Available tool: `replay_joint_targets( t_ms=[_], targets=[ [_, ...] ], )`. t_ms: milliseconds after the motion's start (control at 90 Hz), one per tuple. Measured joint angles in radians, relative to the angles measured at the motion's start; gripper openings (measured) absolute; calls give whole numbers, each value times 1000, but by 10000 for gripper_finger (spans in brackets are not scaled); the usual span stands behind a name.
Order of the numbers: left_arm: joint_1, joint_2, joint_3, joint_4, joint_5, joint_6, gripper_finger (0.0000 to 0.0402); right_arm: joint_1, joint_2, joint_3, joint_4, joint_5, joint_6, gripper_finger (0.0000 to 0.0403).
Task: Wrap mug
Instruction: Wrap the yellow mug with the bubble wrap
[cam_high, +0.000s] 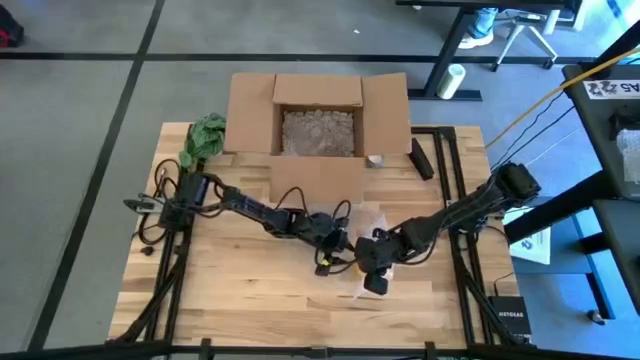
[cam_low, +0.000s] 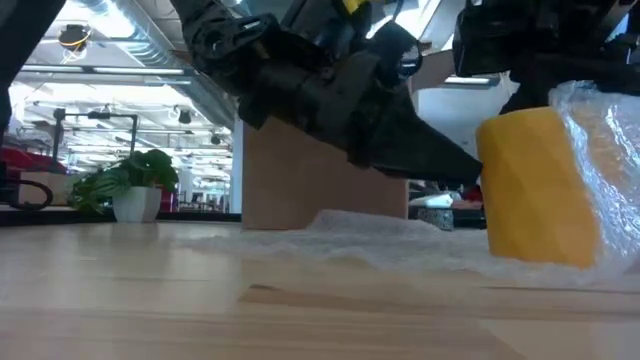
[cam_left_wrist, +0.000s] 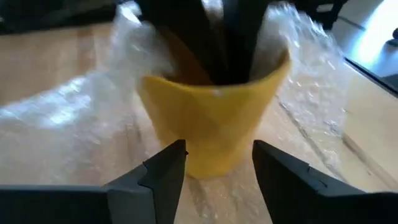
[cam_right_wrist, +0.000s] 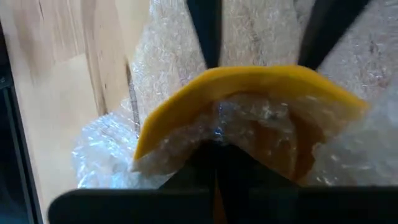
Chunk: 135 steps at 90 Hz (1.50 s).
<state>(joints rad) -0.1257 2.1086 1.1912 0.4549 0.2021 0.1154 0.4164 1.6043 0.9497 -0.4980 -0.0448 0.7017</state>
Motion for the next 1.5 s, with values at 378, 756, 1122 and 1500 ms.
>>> replay_joint_targets(
  t_ms=[378,756,1122,1500],
  targets=[
    [1,-44,0,-354,-7,-91,170,2,1,0,0,2,0,0],
    [-71,-178,0,-709,-247,-177,170,2,1,0,1,7,0,0],
    [-122,-250,-42,-958,-470,-282,170,2,2,0,2,6,0,0],
    [34,-257,-174,-862,-255,-318,171,3,2,0,2,2,0,0]
  ],
)
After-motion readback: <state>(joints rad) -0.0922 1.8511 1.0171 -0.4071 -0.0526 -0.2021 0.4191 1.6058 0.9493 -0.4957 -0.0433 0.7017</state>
